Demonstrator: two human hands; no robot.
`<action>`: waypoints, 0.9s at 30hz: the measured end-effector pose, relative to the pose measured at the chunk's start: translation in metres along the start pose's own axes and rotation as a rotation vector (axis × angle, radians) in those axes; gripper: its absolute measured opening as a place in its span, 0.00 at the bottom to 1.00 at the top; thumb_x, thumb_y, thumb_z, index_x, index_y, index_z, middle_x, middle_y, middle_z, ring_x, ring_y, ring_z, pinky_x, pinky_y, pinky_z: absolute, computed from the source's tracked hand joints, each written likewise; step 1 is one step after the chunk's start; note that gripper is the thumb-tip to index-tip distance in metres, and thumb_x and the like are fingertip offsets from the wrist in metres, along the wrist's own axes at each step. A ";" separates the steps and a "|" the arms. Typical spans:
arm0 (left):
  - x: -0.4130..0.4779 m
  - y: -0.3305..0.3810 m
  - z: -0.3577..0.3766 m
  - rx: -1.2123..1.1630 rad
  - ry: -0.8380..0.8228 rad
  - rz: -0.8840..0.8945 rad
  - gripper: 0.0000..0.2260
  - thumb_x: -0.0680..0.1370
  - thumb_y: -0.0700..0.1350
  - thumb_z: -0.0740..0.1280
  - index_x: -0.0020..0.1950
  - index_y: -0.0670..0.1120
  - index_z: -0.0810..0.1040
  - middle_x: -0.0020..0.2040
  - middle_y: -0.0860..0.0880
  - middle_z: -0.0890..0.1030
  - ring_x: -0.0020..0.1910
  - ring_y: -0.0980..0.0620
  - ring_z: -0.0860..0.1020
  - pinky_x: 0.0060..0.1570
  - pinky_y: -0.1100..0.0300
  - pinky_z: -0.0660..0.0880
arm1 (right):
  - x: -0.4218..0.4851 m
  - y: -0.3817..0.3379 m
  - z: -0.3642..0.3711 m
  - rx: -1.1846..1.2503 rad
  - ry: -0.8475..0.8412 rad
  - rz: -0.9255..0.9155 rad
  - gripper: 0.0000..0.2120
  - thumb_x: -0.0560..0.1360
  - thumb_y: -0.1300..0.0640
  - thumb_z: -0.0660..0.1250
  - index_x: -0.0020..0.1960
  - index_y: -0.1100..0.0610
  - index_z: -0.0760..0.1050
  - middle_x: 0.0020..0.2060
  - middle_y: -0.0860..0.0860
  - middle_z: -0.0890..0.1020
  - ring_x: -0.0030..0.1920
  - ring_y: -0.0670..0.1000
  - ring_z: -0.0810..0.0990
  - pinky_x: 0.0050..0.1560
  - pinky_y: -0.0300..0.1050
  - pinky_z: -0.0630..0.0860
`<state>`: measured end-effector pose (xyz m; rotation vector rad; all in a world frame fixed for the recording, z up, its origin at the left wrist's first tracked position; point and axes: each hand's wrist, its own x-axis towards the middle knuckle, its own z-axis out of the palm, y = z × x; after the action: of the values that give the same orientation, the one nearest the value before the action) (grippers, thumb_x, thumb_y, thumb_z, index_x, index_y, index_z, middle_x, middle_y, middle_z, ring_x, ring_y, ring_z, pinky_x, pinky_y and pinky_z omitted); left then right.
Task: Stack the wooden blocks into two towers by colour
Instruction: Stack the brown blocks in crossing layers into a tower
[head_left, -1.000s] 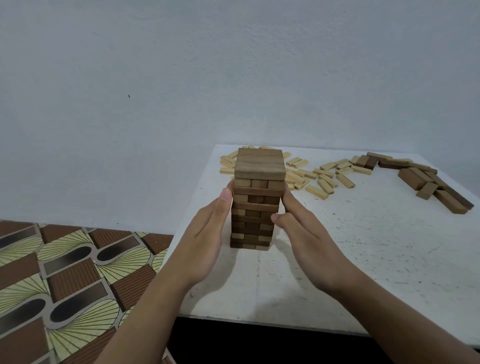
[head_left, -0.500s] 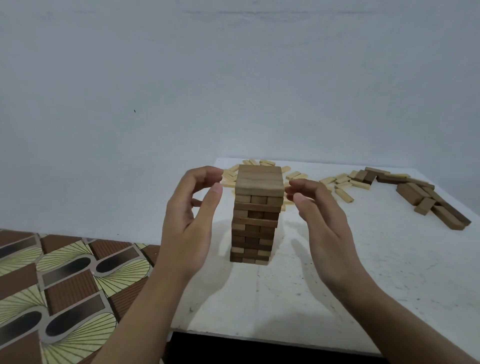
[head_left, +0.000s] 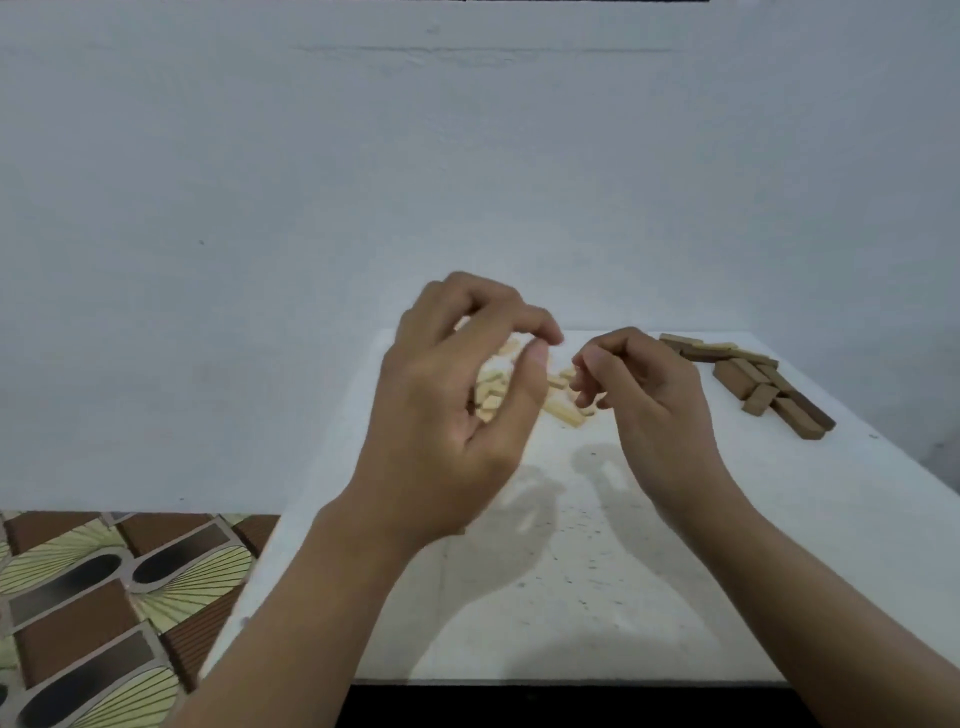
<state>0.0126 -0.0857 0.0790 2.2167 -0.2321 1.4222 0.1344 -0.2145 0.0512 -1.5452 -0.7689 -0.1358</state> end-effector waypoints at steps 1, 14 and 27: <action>0.000 0.007 0.011 -0.038 -0.043 -0.005 0.05 0.80 0.39 0.67 0.51 0.44 0.83 0.49 0.51 0.78 0.51 0.51 0.78 0.53 0.59 0.72 | 0.001 0.005 -0.011 -0.032 0.002 0.015 0.08 0.81 0.60 0.64 0.44 0.60 0.78 0.36 0.52 0.82 0.38 0.48 0.80 0.41 0.36 0.75; 0.000 -0.026 0.200 -0.022 -0.481 -0.569 0.09 0.80 0.47 0.67 0.59 0.54 0.76 0.55 0.55 0.76 0.56 0.52 0.73 0.56 0.55 0.73 | 0.044 0.101 -0.137 -0.707 -0.055 0.158 0.05 0.80 0.53 0.64 0.47 0.50 0.76 0.45 0.40 0.78 0.48 0.44 0.76 0.46 0.40 0.71; 0.044 -0.098 0.331 0.338 -0.729 -0.422 0.22 0.84 0.50 0.54 0.79 0.56 0.61 0.75 0.53 0.68 0.74 0.47 0.63 0.65 0.40 0.60 | 0.147 0.199 -0.172 -1.093 -0.291 0.155 0.16 0.82 0.51 0.56 0.67 0.49 0.73 0.66 0.46 0.75 0.68 0.52 0.70 0.65 0.58 0.66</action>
<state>0.3373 -0.1573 -0.0230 2.7681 0.2494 0.4164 0.4154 -0.3031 -0.0138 -2.6990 -0.8421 -0.2414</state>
